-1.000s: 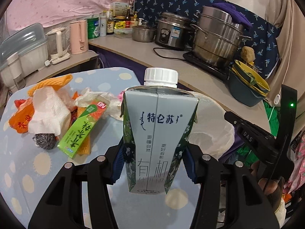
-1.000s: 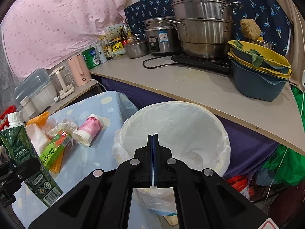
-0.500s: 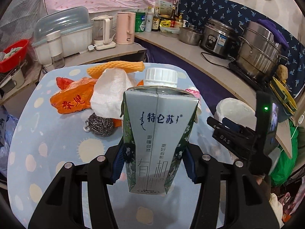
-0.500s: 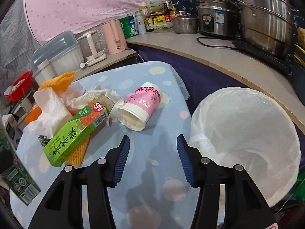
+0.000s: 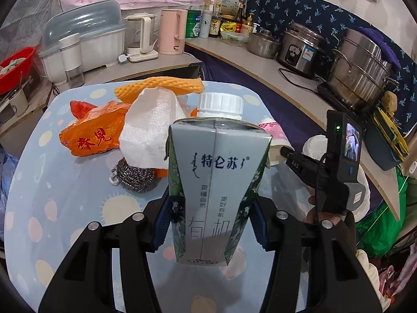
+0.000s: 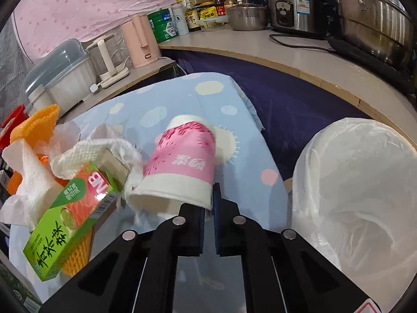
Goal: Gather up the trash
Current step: 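Grasp the pink paper cup with the right tool and lift it, then drop the milk carton and pink cup into the white trash bag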
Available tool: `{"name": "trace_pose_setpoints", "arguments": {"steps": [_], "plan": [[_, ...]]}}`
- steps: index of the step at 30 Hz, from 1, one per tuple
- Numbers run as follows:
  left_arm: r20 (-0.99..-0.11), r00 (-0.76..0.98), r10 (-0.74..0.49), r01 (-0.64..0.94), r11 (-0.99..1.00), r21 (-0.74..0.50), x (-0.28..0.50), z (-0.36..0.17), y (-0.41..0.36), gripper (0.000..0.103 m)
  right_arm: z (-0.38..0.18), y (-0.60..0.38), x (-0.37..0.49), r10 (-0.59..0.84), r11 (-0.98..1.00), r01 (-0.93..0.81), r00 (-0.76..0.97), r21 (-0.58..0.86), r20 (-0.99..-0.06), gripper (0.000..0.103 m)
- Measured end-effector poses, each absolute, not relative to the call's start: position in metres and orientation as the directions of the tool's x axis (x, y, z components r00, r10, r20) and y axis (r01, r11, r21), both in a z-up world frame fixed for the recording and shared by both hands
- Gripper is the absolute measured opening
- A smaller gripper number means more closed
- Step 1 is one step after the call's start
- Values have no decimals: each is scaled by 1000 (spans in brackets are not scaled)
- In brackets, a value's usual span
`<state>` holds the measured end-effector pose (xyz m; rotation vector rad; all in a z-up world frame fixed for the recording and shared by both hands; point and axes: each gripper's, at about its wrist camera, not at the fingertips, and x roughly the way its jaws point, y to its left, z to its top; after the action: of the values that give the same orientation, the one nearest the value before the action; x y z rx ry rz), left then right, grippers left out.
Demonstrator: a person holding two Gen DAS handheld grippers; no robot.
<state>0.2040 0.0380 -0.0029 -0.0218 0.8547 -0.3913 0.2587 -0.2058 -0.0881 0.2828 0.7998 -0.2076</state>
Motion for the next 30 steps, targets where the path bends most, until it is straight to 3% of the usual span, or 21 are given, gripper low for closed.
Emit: {"name": "trace_pose_setpoints", "arguments": {"steps": [6, 15, 24, 30], "plan": [[-717, 588, -375, 371, 912, -172, 197, 6, 20, 50, -48, -231, 221, -107, 928, 316, 737, 200, -668, 3], [-674, 552, -491, 512, 838, -191, 177, 35, -44, 50, -2, -292, 144, -265, 892, 430, 747, 139, -610, 3], [-675, 415, -610, 672, 706, -225, 173, 30, -144, 50, -28, -341, 109, -326, 846, 525, 652, 97, -685, 3], [-717, 355, -600, 716, 668, -204, 180, 4, -203, 51, -51, -353, 108, -334, 827, 556, 603, 82, -725, 8]]}}
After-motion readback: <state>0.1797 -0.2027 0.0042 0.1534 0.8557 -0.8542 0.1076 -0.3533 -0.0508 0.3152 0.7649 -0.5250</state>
